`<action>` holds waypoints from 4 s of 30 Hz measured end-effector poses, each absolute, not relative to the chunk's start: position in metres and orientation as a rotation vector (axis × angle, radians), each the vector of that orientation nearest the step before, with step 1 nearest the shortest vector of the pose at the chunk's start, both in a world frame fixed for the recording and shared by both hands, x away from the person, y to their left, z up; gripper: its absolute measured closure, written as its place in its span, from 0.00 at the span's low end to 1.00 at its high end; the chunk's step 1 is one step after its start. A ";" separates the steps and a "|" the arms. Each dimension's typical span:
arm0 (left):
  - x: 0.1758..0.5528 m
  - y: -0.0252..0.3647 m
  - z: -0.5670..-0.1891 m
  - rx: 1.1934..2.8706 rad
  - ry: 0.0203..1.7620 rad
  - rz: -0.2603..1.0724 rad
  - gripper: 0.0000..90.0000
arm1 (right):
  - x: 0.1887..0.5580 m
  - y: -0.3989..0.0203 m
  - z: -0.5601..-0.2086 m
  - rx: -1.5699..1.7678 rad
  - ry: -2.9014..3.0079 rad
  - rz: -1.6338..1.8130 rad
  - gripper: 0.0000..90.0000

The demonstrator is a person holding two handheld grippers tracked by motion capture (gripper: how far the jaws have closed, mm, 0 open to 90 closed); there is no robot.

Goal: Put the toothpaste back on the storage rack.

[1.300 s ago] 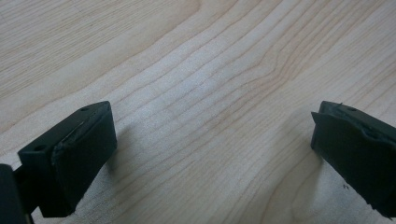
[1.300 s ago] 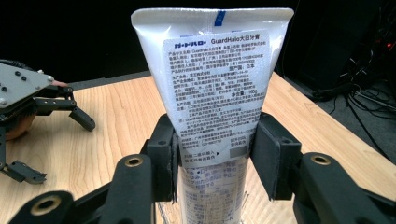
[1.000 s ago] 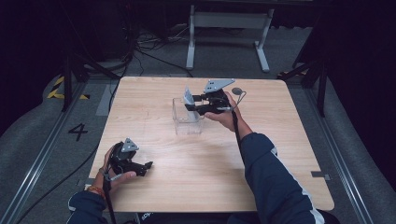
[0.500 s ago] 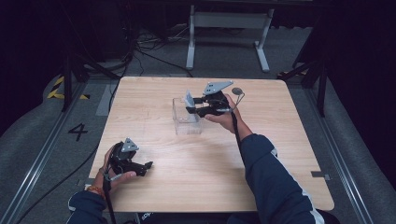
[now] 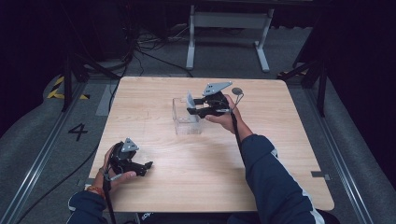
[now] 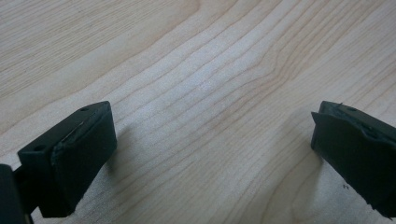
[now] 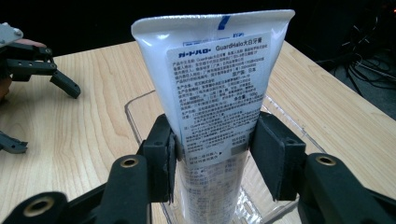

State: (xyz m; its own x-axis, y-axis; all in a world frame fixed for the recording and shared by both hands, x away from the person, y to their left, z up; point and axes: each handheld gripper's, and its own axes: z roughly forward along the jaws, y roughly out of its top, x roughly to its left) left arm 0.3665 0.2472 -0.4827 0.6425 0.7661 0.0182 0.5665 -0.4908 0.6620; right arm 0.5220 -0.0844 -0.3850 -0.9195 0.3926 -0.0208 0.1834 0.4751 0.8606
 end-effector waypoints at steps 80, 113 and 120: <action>0.367 0.247 -0.483 2.231 1.038 0.396 0.00 | 0.464 -0.185 -0.365 0.505 2.427 1.072 0.41; 0.366 0.246 -0.483 2.229 1.043 0.388 0.00 | 0.432 -0.220 -0.401 0.631 2.379 0.958 0.26; 0.367 0.247 -0.483 2.230 1.038 0.396 0.00 | 0.422 -0.232 -0.409 0.648 2.381 0.942 0.25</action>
